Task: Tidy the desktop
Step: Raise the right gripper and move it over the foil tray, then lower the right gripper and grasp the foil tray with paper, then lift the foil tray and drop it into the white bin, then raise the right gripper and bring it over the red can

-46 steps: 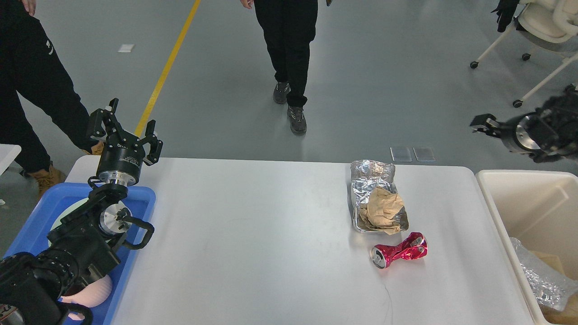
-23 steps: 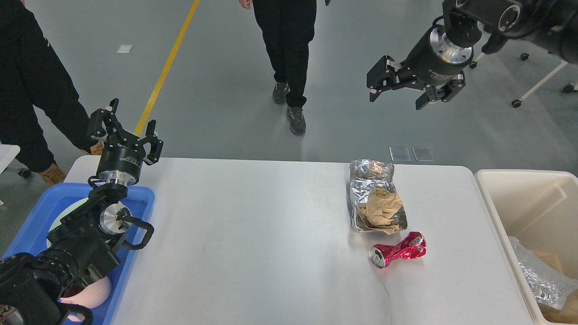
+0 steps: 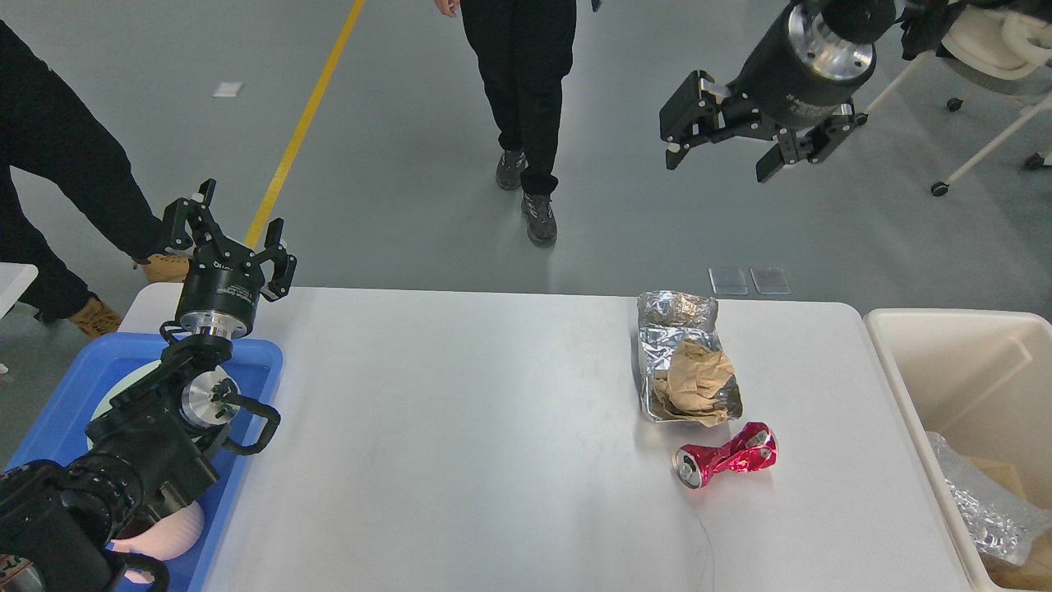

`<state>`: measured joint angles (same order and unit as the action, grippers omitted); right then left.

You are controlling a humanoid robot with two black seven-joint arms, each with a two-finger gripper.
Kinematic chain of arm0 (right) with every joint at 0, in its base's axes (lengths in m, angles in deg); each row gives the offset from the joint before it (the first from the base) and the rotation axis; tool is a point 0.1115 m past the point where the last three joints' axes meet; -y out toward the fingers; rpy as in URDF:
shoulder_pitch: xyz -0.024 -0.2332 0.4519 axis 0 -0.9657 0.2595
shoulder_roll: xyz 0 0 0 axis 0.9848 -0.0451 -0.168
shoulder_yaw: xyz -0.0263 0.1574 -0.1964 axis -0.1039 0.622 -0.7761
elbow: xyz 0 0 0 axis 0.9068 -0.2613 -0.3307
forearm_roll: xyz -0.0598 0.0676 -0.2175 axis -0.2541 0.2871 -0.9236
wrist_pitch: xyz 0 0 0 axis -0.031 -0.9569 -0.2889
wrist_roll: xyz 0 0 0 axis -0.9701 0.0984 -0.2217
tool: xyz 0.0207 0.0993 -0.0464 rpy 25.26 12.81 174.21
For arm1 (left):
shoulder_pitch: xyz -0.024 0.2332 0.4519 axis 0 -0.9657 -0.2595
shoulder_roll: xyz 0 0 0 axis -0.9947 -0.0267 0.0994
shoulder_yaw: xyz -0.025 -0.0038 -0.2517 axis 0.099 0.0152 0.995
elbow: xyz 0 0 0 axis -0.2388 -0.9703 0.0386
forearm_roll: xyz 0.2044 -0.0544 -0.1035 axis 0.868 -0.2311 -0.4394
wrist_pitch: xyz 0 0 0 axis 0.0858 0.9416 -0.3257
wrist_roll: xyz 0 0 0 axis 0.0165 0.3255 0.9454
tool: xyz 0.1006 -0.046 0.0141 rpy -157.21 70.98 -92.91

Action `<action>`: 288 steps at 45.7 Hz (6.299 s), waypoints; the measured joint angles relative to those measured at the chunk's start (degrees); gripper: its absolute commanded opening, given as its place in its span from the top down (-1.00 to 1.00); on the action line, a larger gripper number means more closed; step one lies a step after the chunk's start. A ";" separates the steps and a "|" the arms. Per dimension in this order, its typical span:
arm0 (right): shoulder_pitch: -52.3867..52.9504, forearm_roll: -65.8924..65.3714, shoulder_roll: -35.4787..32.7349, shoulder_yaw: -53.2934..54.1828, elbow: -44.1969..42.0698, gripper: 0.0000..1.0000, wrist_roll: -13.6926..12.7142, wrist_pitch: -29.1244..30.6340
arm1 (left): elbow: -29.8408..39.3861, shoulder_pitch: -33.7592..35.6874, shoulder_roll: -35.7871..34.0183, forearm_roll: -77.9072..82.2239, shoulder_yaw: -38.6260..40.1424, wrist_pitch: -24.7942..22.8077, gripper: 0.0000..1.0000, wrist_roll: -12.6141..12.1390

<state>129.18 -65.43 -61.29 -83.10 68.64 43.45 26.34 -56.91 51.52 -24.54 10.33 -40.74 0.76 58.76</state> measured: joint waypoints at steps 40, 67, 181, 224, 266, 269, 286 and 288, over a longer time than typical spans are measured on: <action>-49.82 -9.74 6.28 -0.62 -23.62 -0.99 -0.04 -40.31 | 0.00 0.00 0.00 0.00 0.00 0.00 -0.93 0.00; -58.80 -11.03 10.12 -0.59 -27.80 -0.13 0.02 -46.47 | 0.00 0.02 0.00 0.00 0.00 0.00 -0.93 0.00; -25.44 -13.06 -30.58 4.52 -9.45 1.00 0.69 -27.81 | 0.01 0.00 0.00 0.02 0.00 0.00 -0.93 0.00; -68.48 -11.86 -29.79 12.84 -29.79 -1.00 0.55 -47.79 | 0.00 0.00 0.00 0.01 0.00 0.00 -0.93 0.00; -12.35 -11.00 -3.73 2.70 -8.23 -1.00 0.57 -8.73 | 0.00 0.00 0.00 -0.02 0.00 0.00 -0.93 0.00; -8.97 -10.91 -4.22 4.65 -6.72 -1.00 0.56 -3.12 | 0.00 0.00 0.00 -0.02 0.00 0.00 -0.93 0.00; 4.93 -10.76 -6.06 7.57 -2.39 -1.00 0.30 0.00 | 0.00 0.00 0.00 0.03 0.00 0.00 -0.93 0.00; 5.17 -10.78 -6.14 7.46 -2.19 -1.00 0.23 0.00 | 0.00 0.00 0.00 0.03 0.00 0.00 -0.93 0.00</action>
<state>134.35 -76.21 -67.43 -75.64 66.45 43.68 26.35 -56.91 51.52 -24.54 10.36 -40.75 0.76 58.76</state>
